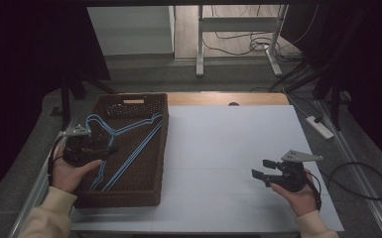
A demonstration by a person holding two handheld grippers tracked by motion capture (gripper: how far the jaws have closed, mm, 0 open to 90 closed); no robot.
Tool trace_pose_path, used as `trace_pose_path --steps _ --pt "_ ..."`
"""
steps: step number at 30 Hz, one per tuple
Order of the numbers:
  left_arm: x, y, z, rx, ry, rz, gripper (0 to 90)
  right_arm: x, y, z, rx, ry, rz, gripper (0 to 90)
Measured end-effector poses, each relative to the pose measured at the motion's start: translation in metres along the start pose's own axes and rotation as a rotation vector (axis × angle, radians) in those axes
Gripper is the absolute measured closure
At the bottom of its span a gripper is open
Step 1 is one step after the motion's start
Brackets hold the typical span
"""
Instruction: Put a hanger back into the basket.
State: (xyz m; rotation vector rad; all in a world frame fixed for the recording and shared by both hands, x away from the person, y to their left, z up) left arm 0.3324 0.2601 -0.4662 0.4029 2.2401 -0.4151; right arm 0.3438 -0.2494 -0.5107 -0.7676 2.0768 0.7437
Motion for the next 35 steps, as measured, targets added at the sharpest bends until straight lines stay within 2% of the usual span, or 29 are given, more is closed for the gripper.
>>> trace_pose_path --steps 6,12,15,16,17,23,27,35 --pt "-0.004 -0.024 -0.016 0.061 -0.083 0.02 30.2 0.001 0.0 0.0 0.004 0.005 0.0 33.3" --pt "0.0 -0.05 -0.024 0.12 -0.1 0.05 29.5 0.002 0.0 0.001 0.002 0.011 0.001 33.3" --pt "0.004 -0.064 -0.026 0.166 -0.115 0.051 29.1 0.003 0.001 0.002 -0.004 0.01 -0.001 33.3" --pt "0.004 -0.064 -0.026 0.166 -0.115 0.051 29.0 0.003 0.001 0.002 -0.005 0.008 -0.004 33.3" --pt "0.008 -0.074 -0.026 0.182 -0.124 0.068 28.5 0.003 0.0 0.001 -0.006 0.007 -0.004 33.3" --pt "0.025 -0.094 -0.02 0.156 -0.137 0.156 27.2 0.004 -0.001 -0.002 -0.016 -0.008 -0.004 33.2" --pt "0.031 -0.1 -0.017 0.162 -0.147 0.175 26.5 0.003 -0.004 -0.005 -0.015 -0.028 -0.002 33.2" --pt "0.034 -0.1 -0.012 0.171 -0.149 0.171 25.9 0.002 -0.006 -0.009 -0.01 -0.047 -0.003 33.2"
Point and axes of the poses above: each handheld gripper's, and its own axes: z roughly forward along the jaws, x roughly out of its underside, y roughly to its left, the point moved 7 cm from there along z, roughly forward along the jaws, and after that the axes turned 5 degrees about -x, right-handed, at the moved point
